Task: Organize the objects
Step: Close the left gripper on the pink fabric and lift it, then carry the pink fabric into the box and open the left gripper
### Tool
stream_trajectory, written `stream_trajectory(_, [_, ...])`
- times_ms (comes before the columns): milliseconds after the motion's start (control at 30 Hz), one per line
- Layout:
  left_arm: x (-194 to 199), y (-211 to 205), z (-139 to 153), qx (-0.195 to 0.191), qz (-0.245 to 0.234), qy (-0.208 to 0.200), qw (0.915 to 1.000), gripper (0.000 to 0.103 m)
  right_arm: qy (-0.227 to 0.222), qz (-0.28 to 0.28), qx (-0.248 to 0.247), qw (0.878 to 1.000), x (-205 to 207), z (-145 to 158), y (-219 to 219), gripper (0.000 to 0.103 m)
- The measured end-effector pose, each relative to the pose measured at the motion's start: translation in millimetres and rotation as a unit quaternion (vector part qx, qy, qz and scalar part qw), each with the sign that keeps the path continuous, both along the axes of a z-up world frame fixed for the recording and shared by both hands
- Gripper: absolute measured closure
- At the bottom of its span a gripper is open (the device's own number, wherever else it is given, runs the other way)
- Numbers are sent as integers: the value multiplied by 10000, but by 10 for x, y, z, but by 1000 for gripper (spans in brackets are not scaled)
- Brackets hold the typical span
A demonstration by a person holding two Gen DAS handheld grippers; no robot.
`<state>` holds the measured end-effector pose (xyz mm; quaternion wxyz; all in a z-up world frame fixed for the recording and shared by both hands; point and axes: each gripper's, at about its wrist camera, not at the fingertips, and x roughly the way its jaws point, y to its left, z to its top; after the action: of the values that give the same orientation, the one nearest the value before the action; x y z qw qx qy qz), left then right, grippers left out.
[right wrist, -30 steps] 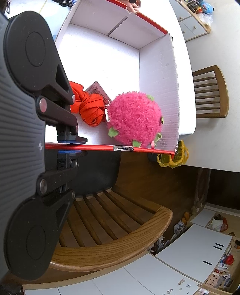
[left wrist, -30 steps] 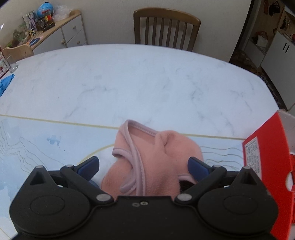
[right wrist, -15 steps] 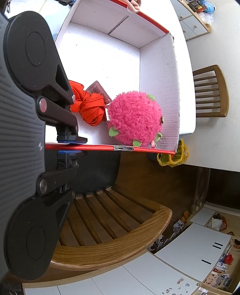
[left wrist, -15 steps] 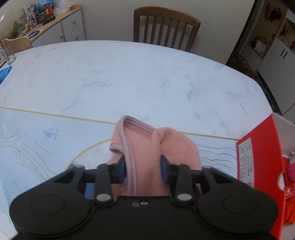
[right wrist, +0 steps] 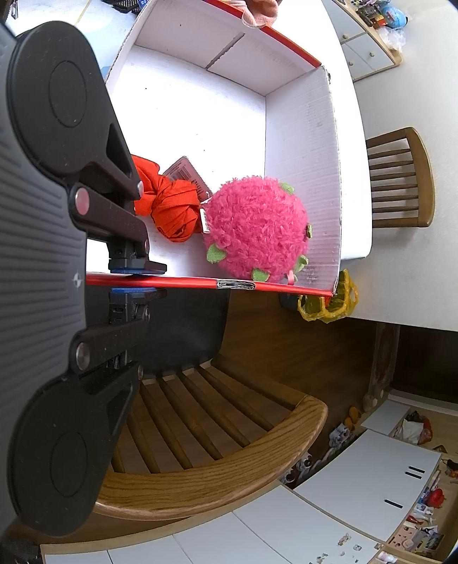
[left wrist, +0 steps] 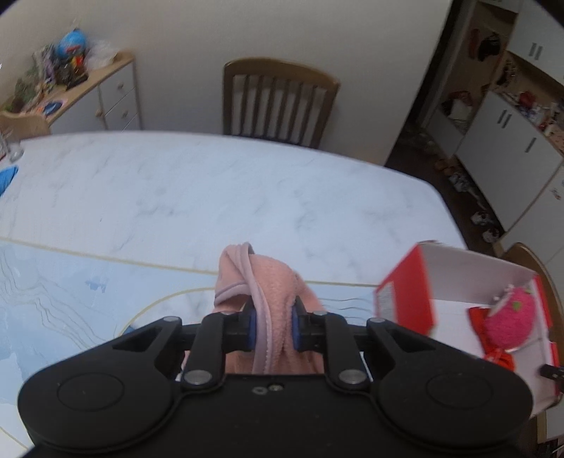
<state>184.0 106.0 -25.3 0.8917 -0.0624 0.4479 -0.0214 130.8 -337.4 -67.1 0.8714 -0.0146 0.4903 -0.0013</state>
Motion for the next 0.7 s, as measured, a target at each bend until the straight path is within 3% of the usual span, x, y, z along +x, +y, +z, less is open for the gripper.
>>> stream_trajectory(333, [-208,-362,618,-41,-410,-659,9970,88,-45,66,103,9999,-14,-2,-44,97])
stream_trajectory(700, [-351,-931,1154,-114,-1146,-1312,9846,88,-68,105,154,9998,-27,-2,-66,97])
